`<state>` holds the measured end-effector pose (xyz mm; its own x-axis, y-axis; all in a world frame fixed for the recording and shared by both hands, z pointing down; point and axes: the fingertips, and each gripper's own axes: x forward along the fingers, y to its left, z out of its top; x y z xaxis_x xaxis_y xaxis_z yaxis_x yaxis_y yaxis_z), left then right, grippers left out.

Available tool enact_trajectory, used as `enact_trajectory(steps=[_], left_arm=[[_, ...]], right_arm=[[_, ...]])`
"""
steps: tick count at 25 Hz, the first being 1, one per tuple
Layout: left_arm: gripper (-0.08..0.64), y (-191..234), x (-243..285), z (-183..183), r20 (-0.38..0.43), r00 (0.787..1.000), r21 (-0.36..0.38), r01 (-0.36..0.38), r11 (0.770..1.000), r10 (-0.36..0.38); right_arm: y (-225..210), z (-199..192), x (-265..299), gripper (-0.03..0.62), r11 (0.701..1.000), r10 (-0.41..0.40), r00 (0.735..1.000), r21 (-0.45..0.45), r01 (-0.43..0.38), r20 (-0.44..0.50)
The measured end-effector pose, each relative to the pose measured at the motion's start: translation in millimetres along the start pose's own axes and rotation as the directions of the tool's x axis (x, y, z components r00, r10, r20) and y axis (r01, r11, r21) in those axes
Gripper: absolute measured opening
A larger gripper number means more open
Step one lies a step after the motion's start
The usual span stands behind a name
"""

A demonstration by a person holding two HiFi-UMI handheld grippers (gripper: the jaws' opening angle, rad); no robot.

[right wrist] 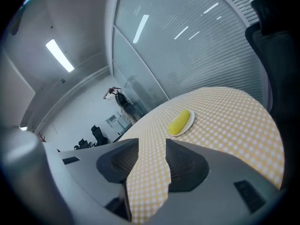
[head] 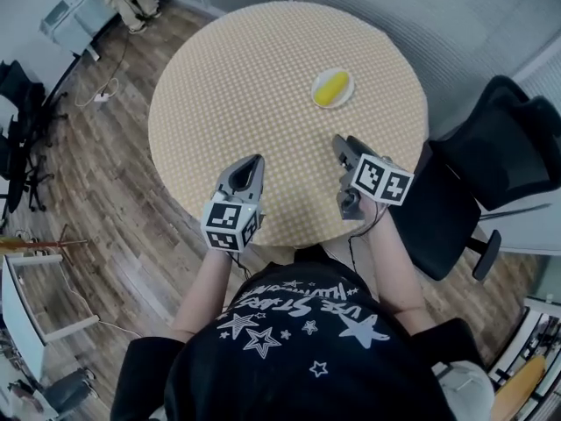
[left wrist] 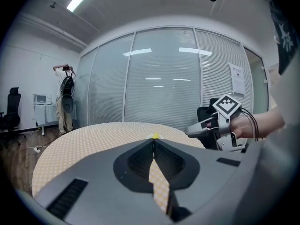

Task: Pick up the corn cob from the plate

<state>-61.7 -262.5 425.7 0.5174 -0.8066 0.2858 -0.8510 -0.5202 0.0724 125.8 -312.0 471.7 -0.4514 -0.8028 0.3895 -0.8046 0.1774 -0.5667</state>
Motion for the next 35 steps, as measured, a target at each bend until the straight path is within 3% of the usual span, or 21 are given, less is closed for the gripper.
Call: enact_trajectory(steps=[5, 18, 25, 31, 35], left_arm=[[0.009, 4.4, 23.7, 3.7, -0.009, 1.000, -0.053, -0.031, 0.998, 0.030], [0.009, 40.2, 71.3, 8.6, -0.040, 0.987, -0.078, -0.157, 0.985, 0.154], [0.009, 62.2, 82.5, 4.5, -0.065, 0.985, -0.090, -0.164, 0.982, 0.158], [0.009, 73.6, 98.4, -0.1, -0.076, 0.991, -0.095, -0.119, 0.988, 0.112], [0.009, 75.9, 110.6, -7.1, -0.089, 0.993, -0.081, -0.078, 0.994, 0.071]], right_arm=[[-23.7, 12.6, 38.6, 0.218, 0.997, 0.020, 0.997, 0.072, -0.014, -0.077], [-84.6, 53.3, 148.6, 0.227, 0.963, 0.024, 0.990, 0.269, 0.015, -0.140], [-112.8, 57.3, 186.1, 0.227, 0.939, -0.065, 0.979, 0.320, 0.125, -0.193], [-122.0, 51.8, 206.3, 0.241, 0.937, -0.153, 0.956, 0.270, 0.220, -0.249], [-132.4, 49.9, 218.7, 0.247, 0.920, -0.223, 0.930, 0.253, 0.300, -0.291]])
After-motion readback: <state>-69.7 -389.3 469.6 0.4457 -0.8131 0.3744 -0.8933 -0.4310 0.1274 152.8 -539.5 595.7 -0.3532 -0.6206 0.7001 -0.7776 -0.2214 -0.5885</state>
